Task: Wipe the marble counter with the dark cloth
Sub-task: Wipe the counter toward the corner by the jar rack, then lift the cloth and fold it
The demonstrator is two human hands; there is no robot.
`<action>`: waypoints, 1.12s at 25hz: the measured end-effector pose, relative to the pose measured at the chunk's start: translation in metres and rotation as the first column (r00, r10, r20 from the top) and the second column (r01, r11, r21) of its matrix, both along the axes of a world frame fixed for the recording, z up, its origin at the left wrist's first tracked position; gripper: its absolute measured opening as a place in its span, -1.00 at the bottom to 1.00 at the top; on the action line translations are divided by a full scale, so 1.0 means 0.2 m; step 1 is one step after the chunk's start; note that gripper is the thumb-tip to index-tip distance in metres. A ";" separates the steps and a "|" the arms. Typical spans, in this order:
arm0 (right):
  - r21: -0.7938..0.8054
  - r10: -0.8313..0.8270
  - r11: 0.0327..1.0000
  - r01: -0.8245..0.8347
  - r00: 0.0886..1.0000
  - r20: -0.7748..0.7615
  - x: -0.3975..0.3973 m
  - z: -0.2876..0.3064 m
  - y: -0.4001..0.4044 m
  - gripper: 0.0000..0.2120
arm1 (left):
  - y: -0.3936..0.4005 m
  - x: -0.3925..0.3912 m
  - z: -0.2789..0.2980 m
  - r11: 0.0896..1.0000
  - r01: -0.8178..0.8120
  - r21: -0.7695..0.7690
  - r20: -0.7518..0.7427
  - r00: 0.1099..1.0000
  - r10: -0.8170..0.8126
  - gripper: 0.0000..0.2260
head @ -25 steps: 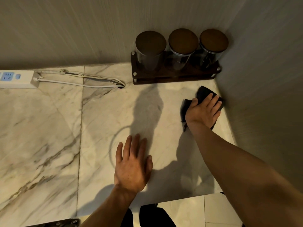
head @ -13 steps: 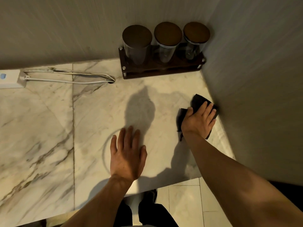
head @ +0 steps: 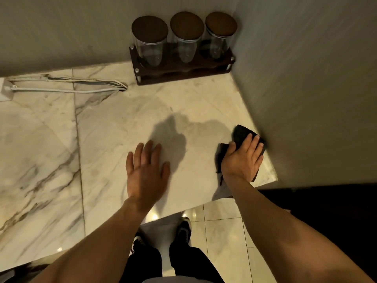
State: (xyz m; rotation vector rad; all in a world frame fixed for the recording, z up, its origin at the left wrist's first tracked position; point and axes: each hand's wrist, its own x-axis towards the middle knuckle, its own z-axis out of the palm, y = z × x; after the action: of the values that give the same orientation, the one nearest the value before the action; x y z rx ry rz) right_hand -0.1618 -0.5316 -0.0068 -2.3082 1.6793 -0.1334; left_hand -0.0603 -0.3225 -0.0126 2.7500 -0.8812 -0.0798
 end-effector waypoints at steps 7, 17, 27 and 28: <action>-0.012 -0.021 1.000 0.021 1.000 0.014 -0.21 0.01 0.08 -0.46 | 0.03 0.02 0.01 0.993 0.032 -0.115 -0.075 0.996 -0.041 -0.47; 0.051 -0.097 0.995 0.088 0.974 0.203 -0.42 0.02 0.19 -0.50 | 0.06 -0.01 0.14 0.981 0.132 -0.141 -0.114 0.982 -0.149 -0.57; 0.955 -0.934 0.229 -0.187 0.235 0.270 -0.71 0.54 0.42 -0.68 | 0.03 -0.37 0.46 0.911 0.032 -0.411 -0.538 0.798 -0.271 -0.58; 0.945 -0.934 0.129 -0.302 0.282 0.218 -0.71 0.61 0.45 -0.61 | 0.02 -0.38 0.50 0.915 -0.029 -0.402 -0.608 0.756 -0.244 -0.61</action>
State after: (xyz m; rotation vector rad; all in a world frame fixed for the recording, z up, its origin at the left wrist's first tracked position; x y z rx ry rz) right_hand -0.3046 -0.4407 0.1159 -0.3241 1.0609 -0.2970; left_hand -0.1355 -0.3181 0.0879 2.0516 -0.7432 -0.7526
